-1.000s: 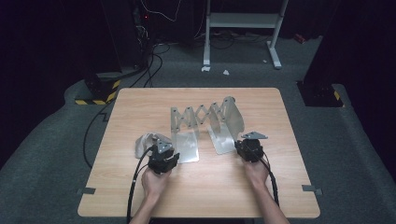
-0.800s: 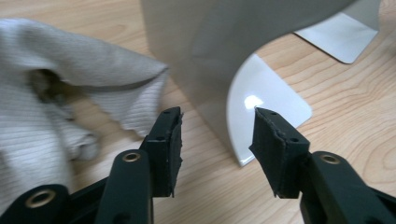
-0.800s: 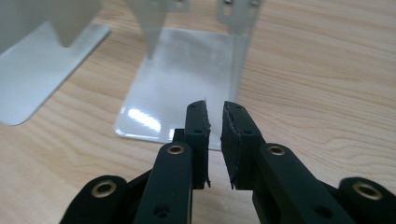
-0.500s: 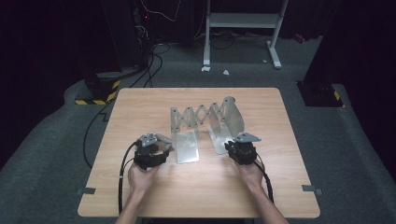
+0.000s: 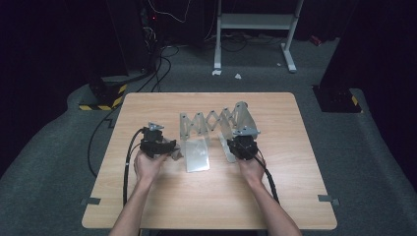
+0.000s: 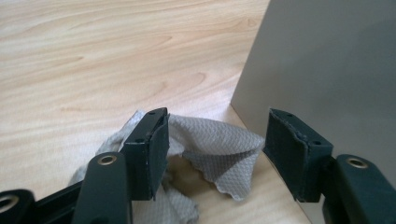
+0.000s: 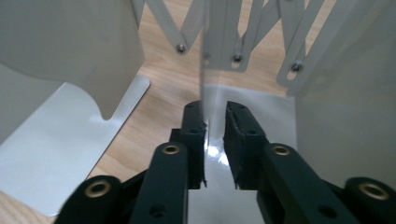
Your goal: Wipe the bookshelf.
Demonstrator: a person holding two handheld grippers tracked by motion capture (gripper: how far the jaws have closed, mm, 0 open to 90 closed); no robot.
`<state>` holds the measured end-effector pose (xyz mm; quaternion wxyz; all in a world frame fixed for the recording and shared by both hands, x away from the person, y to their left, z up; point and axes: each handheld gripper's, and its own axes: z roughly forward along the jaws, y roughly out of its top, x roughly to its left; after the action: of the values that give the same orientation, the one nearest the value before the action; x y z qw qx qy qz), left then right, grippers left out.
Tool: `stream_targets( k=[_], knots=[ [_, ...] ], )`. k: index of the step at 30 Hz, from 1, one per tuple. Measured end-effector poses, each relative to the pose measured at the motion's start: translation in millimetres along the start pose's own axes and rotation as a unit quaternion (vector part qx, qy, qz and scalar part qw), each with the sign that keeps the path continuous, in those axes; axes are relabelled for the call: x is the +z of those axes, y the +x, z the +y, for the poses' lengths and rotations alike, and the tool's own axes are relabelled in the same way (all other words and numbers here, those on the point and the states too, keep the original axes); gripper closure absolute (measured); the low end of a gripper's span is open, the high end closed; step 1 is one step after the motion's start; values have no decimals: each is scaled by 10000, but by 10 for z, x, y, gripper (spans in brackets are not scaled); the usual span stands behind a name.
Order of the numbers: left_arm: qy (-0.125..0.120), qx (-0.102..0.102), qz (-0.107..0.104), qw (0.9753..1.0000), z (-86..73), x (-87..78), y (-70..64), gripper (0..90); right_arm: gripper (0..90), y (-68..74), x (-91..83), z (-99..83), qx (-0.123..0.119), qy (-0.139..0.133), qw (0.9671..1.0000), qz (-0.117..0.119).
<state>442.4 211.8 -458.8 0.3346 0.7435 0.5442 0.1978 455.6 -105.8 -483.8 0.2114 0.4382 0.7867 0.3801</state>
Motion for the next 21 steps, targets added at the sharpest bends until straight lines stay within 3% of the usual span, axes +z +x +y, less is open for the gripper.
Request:
stream_targets(
  k=[5,13,21],
  knots=[
    [36,-38,-25,10000,98,45,-4,387,884,35,9,-1,-129,-17,9998,-119],
    [31,-47,172,9998,202,26,51,370,900,-61,-81,-74,-170,-48,9998,-99],
    [73,-89,140,9998,440,154,116,355,900,-90,-169,-132,-294,-62,9995,-15]
  ],
)
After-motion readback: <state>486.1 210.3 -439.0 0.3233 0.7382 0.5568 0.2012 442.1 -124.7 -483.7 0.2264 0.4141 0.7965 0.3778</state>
